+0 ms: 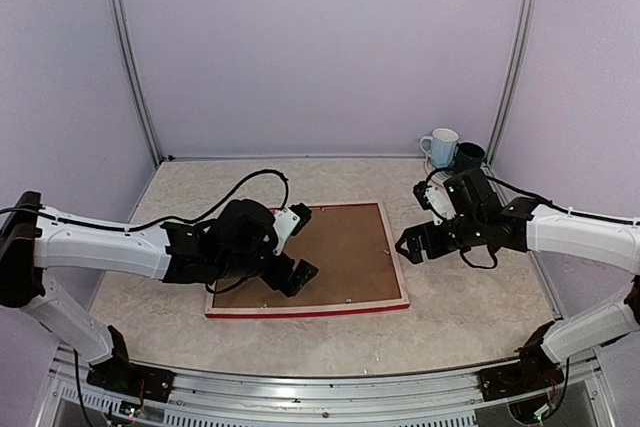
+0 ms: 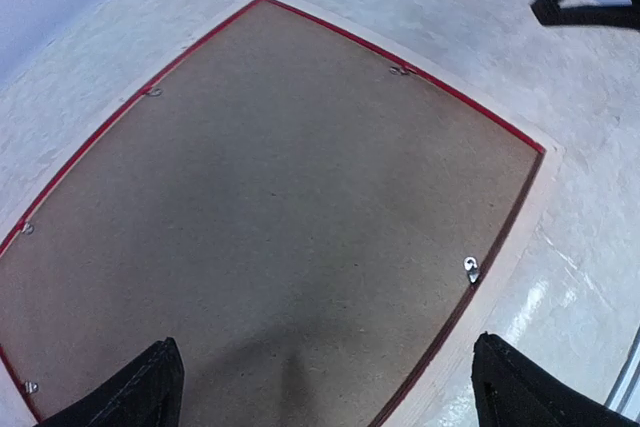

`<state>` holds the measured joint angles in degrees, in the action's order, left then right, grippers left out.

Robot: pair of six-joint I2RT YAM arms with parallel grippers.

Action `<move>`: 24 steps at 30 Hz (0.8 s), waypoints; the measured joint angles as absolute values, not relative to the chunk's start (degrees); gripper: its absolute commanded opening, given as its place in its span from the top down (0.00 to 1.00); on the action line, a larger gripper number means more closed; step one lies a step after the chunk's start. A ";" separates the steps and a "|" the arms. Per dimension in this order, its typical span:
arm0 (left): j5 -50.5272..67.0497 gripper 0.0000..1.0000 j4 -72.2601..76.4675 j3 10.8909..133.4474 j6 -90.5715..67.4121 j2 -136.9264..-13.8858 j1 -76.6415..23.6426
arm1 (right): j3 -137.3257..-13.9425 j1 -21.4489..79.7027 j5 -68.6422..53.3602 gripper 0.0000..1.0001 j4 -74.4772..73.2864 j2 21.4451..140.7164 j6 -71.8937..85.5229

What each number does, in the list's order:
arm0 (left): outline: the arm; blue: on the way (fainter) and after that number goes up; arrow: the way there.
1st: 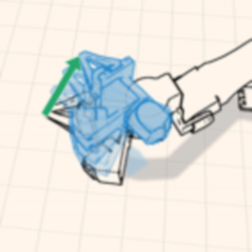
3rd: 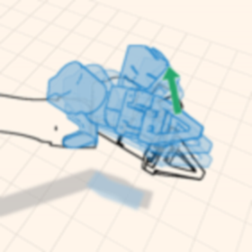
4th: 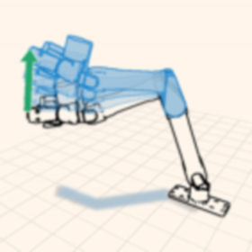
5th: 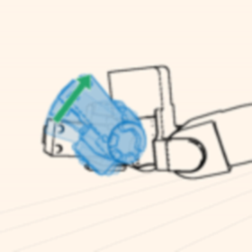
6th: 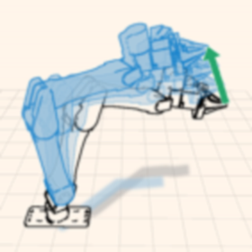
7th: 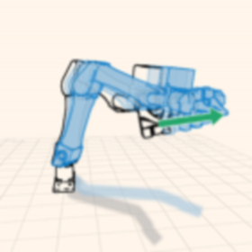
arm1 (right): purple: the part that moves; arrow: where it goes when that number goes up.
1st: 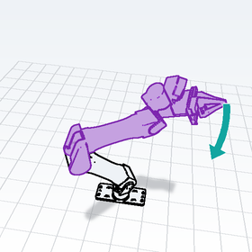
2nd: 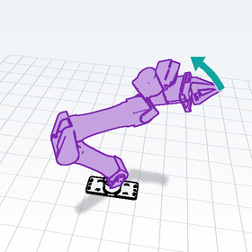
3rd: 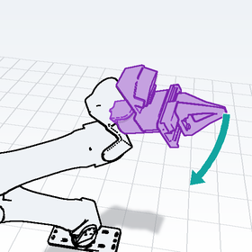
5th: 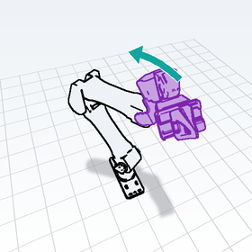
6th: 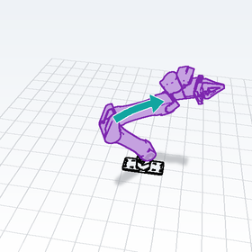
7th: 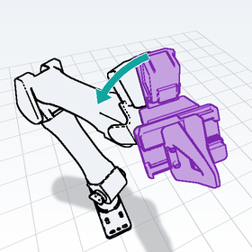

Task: Put the photo into the frame
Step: Pick up the photo frame from the center of the board.

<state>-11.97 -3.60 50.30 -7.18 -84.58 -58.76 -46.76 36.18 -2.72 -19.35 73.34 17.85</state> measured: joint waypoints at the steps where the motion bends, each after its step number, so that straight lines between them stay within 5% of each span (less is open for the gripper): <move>1: -10.70 0.01 -2.76 50.06 -5.74 -85.67 -59.44 | -46.44 35.86 -2.81 0.01 -19.35 72.82 17.85; 13: 3.01 0.04 9.96 42.50 9.65 -90.83 -61.54 | -43.22 34.30 -3.51 0.01 -18.55 70.98 17.85; 24: 6.04 0.28 11.86 45.78 16.62 -99.88 -61.52 | -42.48 33.93 -4.32 0.01 -18.04 70.37 17.87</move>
<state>6.04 11.86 45.78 16.62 -99.88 -61.52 -42.48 33.93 -4.32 -18.04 70.37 17.87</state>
